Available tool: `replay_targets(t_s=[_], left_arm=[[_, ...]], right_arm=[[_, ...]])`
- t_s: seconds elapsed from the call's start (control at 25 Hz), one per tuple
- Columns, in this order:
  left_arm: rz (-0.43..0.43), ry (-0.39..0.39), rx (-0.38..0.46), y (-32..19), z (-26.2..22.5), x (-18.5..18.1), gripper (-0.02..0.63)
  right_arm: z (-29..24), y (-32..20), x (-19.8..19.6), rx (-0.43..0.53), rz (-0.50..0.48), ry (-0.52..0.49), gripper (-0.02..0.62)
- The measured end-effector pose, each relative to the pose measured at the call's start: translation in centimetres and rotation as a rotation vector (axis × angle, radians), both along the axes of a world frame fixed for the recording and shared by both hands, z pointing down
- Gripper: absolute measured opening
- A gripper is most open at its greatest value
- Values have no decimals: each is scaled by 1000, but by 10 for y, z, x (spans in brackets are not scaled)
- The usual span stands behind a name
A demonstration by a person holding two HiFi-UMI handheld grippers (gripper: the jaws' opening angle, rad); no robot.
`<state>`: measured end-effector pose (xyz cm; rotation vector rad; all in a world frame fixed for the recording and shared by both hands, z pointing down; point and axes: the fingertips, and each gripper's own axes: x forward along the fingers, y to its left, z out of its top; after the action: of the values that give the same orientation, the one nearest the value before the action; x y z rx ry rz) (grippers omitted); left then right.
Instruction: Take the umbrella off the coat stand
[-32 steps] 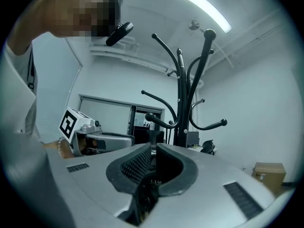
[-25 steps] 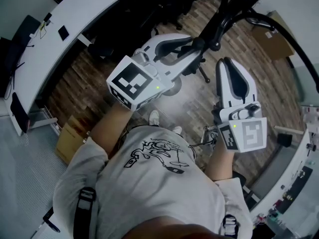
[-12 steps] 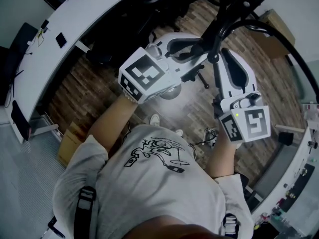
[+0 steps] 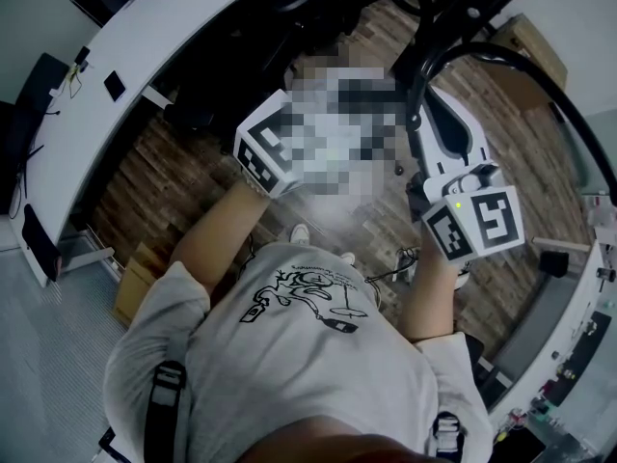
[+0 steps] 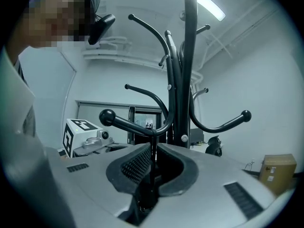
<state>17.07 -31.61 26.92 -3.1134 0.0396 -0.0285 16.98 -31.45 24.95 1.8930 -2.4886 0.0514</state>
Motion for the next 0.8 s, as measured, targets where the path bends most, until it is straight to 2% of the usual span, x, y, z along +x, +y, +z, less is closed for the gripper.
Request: replay_targets(t_s=[0.04,0.24,0.8], left_arm=[[2,-1,-4,0,-1,0,53],[20,0,-25,2,0,-1,27],[22,27,-61,8,-3,-9,23]], right_arm=[[0,0,0,1,0,1,34],[1,1,2,5,4,10,17],[-4,12,-2,34,15,25,12]])
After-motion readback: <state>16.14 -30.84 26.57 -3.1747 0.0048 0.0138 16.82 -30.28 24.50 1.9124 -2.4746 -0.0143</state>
